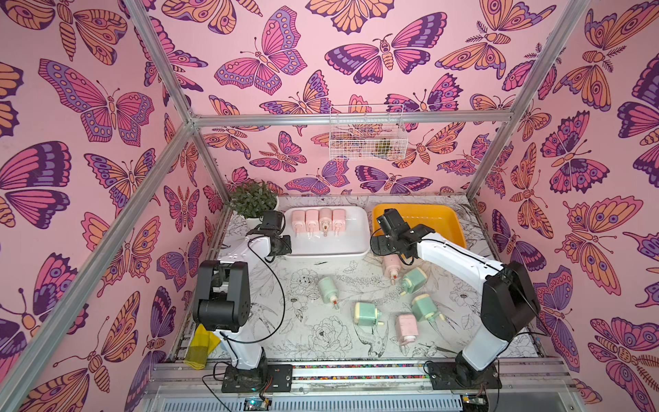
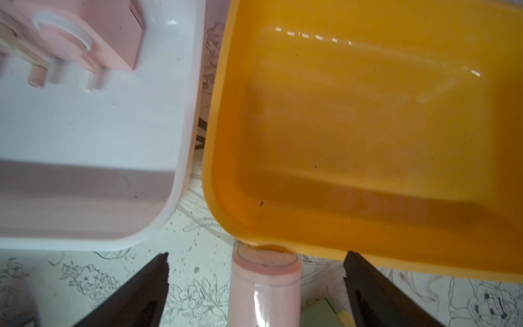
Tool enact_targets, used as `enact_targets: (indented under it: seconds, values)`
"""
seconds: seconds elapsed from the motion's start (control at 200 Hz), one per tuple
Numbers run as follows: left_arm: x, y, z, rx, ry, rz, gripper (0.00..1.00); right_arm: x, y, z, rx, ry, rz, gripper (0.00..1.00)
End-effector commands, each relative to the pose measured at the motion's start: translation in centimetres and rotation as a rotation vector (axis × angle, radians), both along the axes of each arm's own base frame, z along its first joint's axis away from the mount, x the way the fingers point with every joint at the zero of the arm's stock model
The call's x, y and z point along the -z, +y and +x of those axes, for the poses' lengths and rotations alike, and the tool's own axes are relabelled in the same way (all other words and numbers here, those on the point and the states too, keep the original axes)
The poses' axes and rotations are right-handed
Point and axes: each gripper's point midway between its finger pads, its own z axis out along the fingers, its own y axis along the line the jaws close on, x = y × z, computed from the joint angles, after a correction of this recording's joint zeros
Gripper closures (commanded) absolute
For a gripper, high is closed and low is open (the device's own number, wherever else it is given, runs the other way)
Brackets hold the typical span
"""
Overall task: Place the pencil sharpeners by color into the storage box
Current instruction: Pick up the pencil sharpener from the center of the board.
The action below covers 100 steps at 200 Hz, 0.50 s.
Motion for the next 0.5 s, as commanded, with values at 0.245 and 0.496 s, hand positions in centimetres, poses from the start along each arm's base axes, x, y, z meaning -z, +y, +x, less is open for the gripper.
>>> enact_targets:
  seconds: [0.245,0.496]
  values:
    - [0.8,-1.4,-1.3,0.040,0.048,-0.066,0.81,2.2,-2.7,-2.3,0.200,0.089,0.012,0.05]
    - [0.9,-1.5,-1.3,0.044,0.047,-0.069,0.81,3.4,-1.7,-2.1,0.165,0.130,0.020,0.08]
